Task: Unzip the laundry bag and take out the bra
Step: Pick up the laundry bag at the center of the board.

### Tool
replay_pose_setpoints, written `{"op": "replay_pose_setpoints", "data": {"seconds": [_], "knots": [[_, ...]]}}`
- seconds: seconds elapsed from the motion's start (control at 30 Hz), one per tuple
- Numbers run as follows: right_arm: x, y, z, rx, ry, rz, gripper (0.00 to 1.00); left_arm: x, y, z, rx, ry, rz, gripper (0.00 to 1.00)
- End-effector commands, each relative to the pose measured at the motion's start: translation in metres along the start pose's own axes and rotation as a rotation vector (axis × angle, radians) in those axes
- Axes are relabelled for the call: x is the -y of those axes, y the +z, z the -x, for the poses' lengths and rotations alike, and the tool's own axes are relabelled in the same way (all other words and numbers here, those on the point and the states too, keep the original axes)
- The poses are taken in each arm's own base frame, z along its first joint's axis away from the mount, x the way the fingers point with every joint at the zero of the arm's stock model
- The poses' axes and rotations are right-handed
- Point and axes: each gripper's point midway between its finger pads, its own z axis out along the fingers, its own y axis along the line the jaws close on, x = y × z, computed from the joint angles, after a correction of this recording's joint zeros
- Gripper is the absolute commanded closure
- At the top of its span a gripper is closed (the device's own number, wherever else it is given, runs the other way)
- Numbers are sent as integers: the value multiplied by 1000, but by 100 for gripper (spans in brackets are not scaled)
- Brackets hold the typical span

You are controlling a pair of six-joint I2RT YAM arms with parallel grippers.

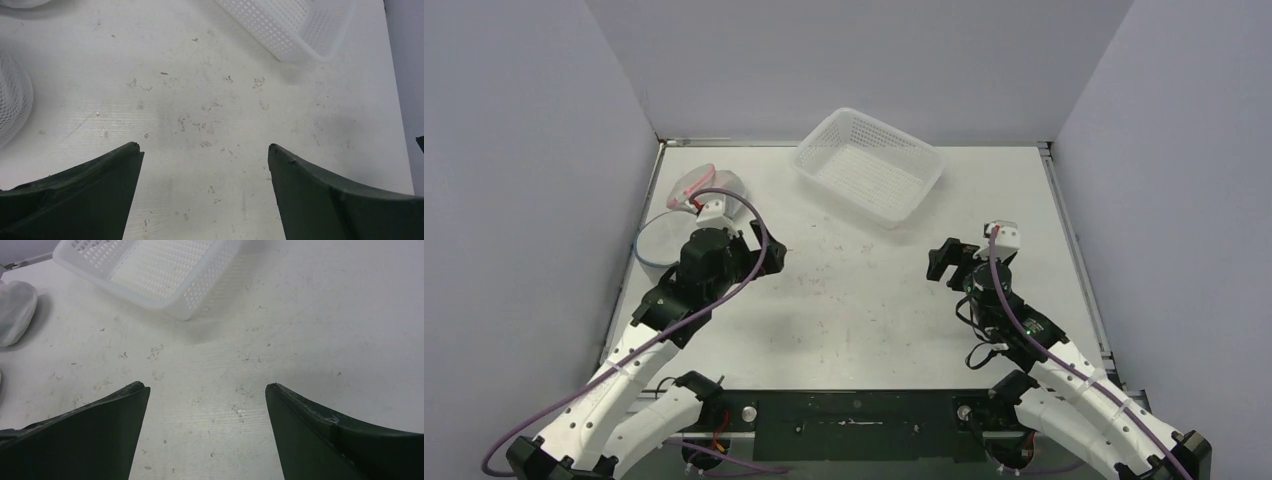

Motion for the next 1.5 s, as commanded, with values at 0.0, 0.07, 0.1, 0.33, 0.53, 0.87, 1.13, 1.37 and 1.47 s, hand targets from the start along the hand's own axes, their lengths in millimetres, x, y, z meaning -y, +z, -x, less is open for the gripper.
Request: {"op": "replay_pose_setpoints", "data": {"seconds": [0.0, 0.07, 0.1, 0.33, 0.53, 0.87, 1.13, 1.37, 1.47], "knots": [[-2, 0, 8, 42, 15, 8, 10, -15, -5, 14, 69, -28, 87, 4], [-3, 1, 6, 36, 8, 21, 10, -24, -9, 15, 79, -29, 130, 4], [-5, 1, 3, 31, 4, 34, 10, -27, -10, 17, 82, -25, 150, 4], [-23, 12, -25, -26, 21, 134, 10, -95, -20, 51, 73, -282, 439, 4], [-39, 20, -47, -78, 60, 217, 10, -122, -9, 53, 86, -703, 499, 4], [-41, 15, -59, -108, 57, 247, 10, -181, -25, 56, 300, -900, 732, 4], [-38, 8, -57, -100, 59, 255, 10, -219, 7, 35, 249, -937, 803, 1], [-34, 3, -57, -92, 74, 250, 10, -226, 28, 40, 233, -898, 783, 29], [-34, 1, -55, -93, 72, 251, 10, -224, 28, 34, 230, -888, 754, 47]]}}
